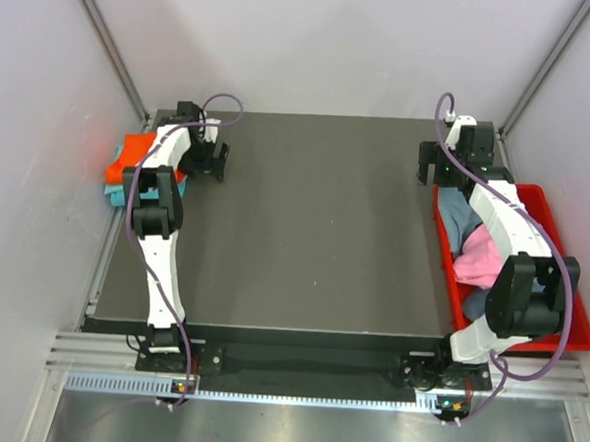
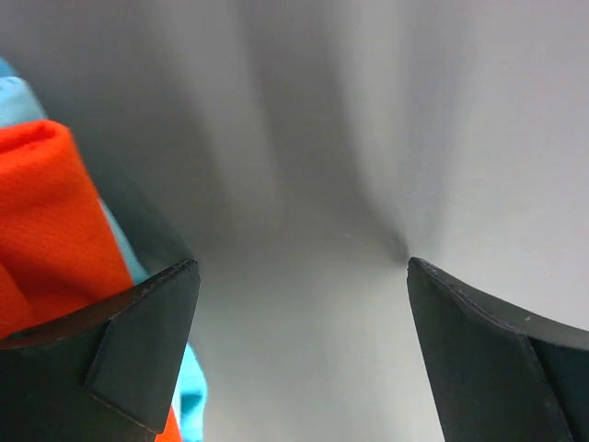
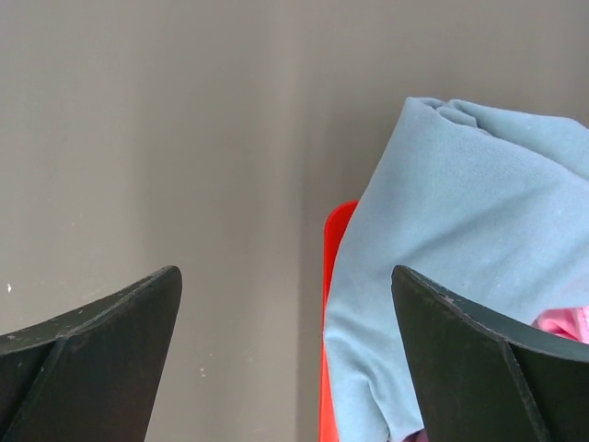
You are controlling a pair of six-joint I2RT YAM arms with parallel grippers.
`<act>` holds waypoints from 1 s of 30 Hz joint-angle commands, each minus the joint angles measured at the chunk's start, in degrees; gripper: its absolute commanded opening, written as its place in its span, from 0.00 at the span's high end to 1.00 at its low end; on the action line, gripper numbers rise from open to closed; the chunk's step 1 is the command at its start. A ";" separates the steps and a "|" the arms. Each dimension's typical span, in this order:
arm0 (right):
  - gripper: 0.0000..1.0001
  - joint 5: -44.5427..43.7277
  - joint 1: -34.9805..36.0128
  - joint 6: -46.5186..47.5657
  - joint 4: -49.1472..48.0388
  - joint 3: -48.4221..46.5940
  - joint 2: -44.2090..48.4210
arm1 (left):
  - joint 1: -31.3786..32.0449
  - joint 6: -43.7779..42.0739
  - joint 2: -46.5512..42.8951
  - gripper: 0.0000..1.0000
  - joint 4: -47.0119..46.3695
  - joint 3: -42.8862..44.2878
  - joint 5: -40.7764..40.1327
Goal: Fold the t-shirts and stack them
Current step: Neatly place the folded tshirt to the corner
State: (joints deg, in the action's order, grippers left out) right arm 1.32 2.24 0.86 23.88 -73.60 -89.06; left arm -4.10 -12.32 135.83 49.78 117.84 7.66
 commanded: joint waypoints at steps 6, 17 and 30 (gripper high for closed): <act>0.04 0.87 0.75 -0.51 -2.43 -3.91 -1.47 | -0.38 -1.75 1.54 0.01 -2.32 3.09 -10.91; 0.04 1.05 1.28 -0.42 -2.35 -4.36 -1.65 | -0.82 -0.95 4.09 0.01 -1.70 6.43 -12.24; 0.02 -0.18 1.19 0.11 -1.55 -0.93 0.46 | 0.67 5.26 -10.30 0.02 -5.37 -6.28 24.24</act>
State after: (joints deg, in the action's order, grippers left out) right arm 1.43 3.01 1.06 23.66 -74.91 -90.91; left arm -3.73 -12.99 133.84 50.11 115.81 22.13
